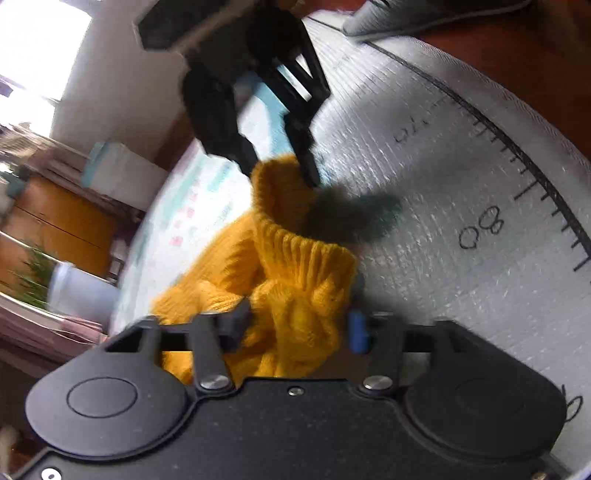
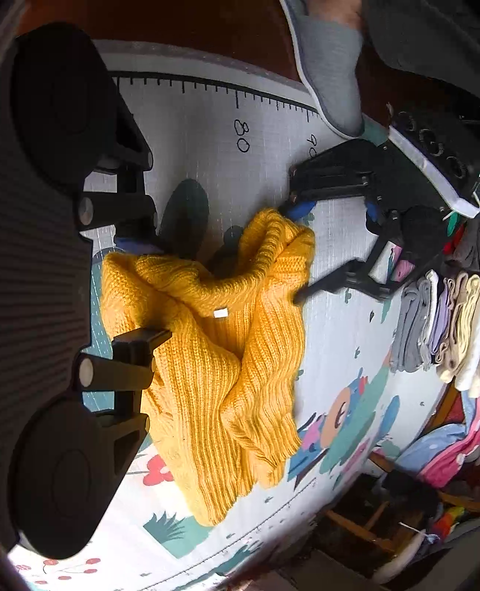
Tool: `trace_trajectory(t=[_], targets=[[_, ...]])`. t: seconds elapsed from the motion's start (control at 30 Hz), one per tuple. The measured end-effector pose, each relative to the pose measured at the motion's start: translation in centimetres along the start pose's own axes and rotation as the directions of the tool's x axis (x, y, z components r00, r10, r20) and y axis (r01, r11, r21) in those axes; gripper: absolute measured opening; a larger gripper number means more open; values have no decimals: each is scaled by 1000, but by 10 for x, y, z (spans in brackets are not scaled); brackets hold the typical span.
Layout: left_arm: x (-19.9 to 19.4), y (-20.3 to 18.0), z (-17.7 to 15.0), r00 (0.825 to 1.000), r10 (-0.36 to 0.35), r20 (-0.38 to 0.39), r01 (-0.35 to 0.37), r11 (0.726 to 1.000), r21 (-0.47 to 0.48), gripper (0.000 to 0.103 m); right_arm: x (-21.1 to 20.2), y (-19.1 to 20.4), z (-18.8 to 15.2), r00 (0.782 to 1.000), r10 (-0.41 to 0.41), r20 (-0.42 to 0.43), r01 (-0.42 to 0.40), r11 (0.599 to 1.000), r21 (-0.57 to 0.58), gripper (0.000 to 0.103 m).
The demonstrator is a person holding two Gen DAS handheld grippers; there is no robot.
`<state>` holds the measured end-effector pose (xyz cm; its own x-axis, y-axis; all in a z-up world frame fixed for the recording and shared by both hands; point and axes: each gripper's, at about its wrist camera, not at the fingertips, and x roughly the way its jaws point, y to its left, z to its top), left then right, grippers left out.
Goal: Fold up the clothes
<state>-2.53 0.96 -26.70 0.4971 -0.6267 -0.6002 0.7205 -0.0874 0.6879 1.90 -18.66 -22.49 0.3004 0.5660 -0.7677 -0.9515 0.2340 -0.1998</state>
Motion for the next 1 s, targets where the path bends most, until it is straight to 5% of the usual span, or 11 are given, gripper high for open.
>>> trace_trajectory(t=[0.17, 0.27, 0.33, 0.43, 0.6, 0.77, 0.93, 1.0], targets=[[-18, 30, 7, 981, -193, 34, 196, 976, -92, 36, -10, -10, 18, 989, 142, -51, -141, 990, 22, 36], [-29, 43, 12, 935, -347, 76, 355, 921, -158, 36, -28, -9, 31, 963, 257, -86, -254, 966, 48, 36], [-34, 56, 15, 892, -431, 135, 452, 858, -245, 36, -39, -12, 40, 934, 342, -107, -331, 938, 101, 36], [-37, 91, 7, 831, -504, 237, 556, 734, -389, 36, -52, -19, 54, 902, 415, -119, -395, 904, 163, 36], [-29, 175, -40, 761, -501, 412, 645, 515, -565, 36, -71, -73, 81, 910, 410, -66, -384, 892, 238, 36], [4, 259, -125, 771, -361, 525, 623, 253, -740, 36, -64, -168, 90, 944, 331, 22, -315, 875, 367, 36], [62, 289, -202, 795, -247, 554, 568, -19, -823, 36, -13, -270, 57, 942, 301, 151, -327, 715, 618, 36], [83, 279, -229, 831, -210, 515, 498, -132, -857, 36, 18, -296, 31, 938, 284, 197, -333, 591, 734, 36]])
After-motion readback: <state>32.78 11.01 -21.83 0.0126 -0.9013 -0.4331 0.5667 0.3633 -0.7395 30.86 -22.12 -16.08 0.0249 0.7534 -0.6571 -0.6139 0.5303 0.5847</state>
